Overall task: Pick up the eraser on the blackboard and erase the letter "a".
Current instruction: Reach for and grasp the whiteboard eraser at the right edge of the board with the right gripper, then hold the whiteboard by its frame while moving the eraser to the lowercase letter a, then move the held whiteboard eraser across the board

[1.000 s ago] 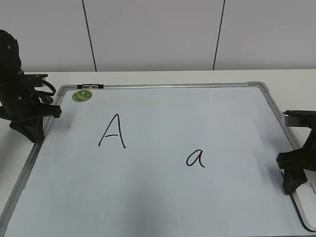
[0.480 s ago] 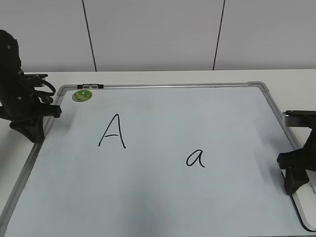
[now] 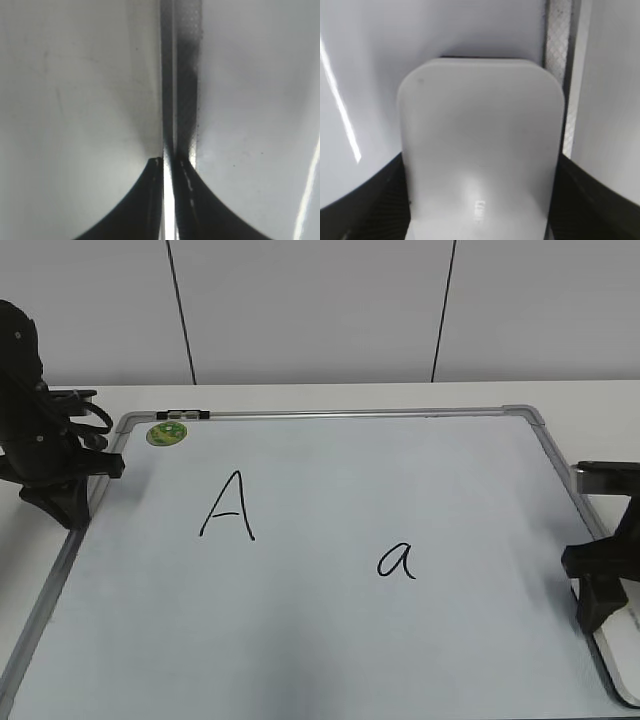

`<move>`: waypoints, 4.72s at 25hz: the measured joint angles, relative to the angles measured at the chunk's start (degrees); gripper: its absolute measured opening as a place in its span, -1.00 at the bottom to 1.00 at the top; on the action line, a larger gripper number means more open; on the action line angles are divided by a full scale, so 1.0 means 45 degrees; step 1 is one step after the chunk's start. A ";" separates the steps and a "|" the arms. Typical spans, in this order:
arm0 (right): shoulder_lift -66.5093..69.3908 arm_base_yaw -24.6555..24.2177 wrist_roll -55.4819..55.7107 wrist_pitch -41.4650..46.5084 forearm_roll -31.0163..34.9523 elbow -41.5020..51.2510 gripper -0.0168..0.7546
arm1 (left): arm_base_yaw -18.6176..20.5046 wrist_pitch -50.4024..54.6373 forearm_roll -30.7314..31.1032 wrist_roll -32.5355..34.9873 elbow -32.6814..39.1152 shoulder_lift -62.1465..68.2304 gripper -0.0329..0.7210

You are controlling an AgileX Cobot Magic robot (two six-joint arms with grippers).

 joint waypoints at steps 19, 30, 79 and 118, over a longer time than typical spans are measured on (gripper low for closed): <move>0.2138 0.2890 0.0021 0.3042 -0.0026 -0.4570 0.43 | 0.0000 0.0022 -0.0020 0.0000 0.0000 0.0000 -0.81; 0.4766 0.3438 0.0021 0.3896 0.0036 -0.7896 0.43 | 0.0000 0.0022 -0.0020 0.0000 0.0000 0.0000 -0.80; 0.2947 0.3140 0.1768 0.4235 -0.1845 -0.9461 0.43 | 0.0000 0.0046 -0.0020 0.0000 0.0000 0.0000 -0.77; 0.4010 -0.0311 -0.0705 0.4079 0.0192 -0.7810 0.43 | 0.0000 0.0046 -0.0048 0.0045 0.0000 0.0000 -0.77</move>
